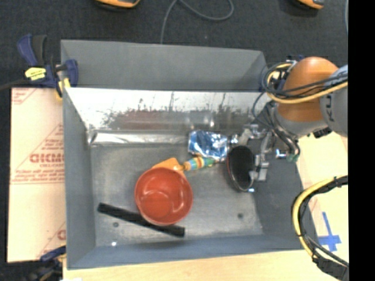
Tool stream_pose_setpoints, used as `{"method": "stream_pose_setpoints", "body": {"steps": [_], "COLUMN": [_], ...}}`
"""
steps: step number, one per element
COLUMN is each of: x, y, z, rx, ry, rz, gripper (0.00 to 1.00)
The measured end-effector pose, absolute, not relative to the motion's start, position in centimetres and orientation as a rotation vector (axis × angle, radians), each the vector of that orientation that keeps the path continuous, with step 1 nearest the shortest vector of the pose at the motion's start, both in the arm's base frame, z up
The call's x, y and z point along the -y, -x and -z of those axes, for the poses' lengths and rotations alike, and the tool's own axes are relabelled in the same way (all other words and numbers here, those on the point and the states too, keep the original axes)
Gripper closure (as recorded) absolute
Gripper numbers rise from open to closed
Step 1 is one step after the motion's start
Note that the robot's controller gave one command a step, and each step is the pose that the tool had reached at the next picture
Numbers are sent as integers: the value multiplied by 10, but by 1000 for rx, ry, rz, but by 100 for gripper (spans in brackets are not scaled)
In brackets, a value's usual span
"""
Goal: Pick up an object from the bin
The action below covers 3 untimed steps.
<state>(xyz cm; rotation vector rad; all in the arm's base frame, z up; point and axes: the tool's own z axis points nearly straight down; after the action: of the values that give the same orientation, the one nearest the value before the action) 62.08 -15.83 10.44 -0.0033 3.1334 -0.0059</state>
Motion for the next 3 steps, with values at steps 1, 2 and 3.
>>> {"method": "stream_pose_setpoints", "body": {"steps": [1,2,3], "x": [118,145,145], "y": [-633,-611,-611], "z": [-73,-70,-70], "rx": [-3117,-3129,-3129], "ry": [-265,-166,-165], "rz": [6,11,11], "gripper": [0,100,100]}}
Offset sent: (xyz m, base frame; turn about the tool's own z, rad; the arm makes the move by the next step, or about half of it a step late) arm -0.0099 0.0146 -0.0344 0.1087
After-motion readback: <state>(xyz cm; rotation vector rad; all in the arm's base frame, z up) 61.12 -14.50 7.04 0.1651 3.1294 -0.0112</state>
